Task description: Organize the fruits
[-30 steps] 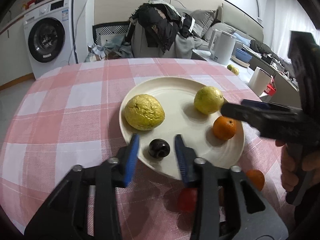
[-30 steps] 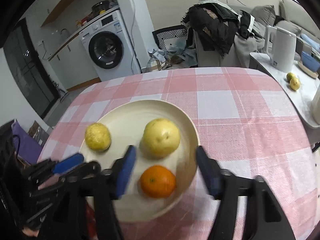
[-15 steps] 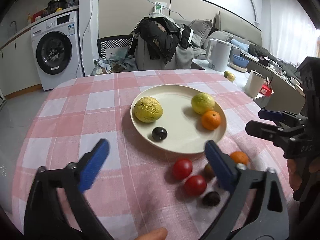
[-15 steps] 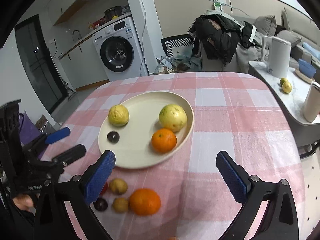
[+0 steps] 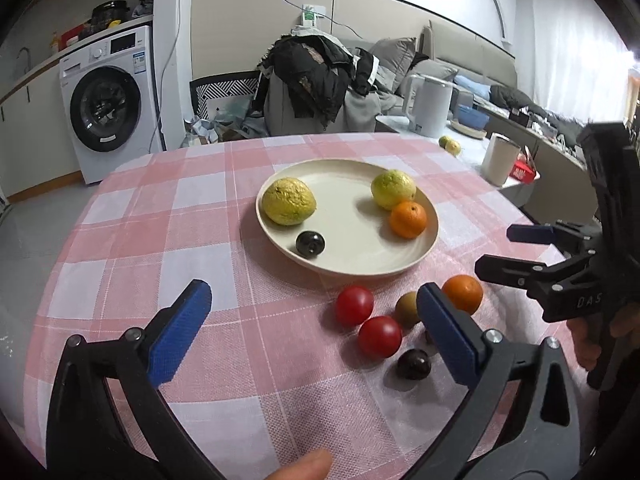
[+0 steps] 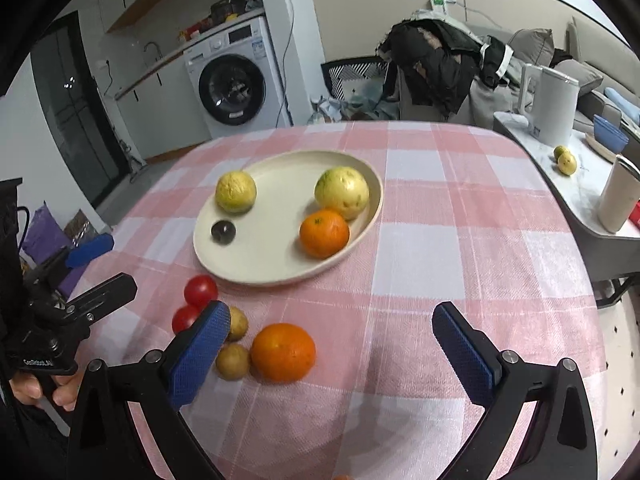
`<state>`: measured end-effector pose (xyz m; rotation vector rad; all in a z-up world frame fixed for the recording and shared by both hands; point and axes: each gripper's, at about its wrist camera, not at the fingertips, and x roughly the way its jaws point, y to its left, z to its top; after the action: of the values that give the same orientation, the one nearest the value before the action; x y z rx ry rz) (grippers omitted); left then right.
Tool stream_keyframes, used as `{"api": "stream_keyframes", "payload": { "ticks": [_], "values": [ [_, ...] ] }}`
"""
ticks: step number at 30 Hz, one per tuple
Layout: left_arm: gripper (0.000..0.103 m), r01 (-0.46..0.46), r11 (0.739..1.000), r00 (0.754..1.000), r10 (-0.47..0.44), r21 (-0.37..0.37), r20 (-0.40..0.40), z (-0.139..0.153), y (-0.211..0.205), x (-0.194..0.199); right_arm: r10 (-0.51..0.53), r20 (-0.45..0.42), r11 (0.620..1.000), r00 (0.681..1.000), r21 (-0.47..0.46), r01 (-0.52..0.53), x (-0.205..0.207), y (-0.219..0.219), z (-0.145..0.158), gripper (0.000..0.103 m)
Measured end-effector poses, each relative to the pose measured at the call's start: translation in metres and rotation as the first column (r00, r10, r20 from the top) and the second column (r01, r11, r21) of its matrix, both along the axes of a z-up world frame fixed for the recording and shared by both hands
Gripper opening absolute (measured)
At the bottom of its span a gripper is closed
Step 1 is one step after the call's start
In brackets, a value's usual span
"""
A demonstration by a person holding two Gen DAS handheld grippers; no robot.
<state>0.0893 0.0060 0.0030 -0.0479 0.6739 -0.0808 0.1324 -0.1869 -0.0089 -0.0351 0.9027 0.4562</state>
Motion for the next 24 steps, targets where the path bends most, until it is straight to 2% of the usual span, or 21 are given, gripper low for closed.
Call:
{"api": "stream_keyframes", "payload": {
  "ticks": [8, 13, 18, 24],
  "values": [
    [0.102, -0.002, 1.0, 1.0, 0.002, -0.019, -0.019, -0.011, -0.001, 0.005, 0.028, -0.032, 0.999, 0.999, -0.03, -0.029, -0.001, 0.003, -0.008, 0.103],
    [0.102, 0.014, 1.0, 1.0, -0.014, -0.001, -0.017, -0.014, -0.006, 0.006, 0.064, -0.042, 0.996, 0.997, -0.055, -0.066, -0.004, 0.004, -0.011, 0.103],
    [0.102, 0.023, 1.0, 0.999, -0.022, 0.01, -0.024, -0.018, -0.008, 0.007, 0.107, -0.096, 0.994, 0.99, -0.012, -0.108, -0.004, 0.001, -0.016, 0.102],
    [0.102, 0.023, 1.0, 0.999, -0.022, 0.008, -0.028, -0.02, -0.008, 0.008, 0.1, -0.112, 0.994, 0.989, -0.025, -0.104, -0.004, 0.002, -0.022, 0.099]
  ]
}}
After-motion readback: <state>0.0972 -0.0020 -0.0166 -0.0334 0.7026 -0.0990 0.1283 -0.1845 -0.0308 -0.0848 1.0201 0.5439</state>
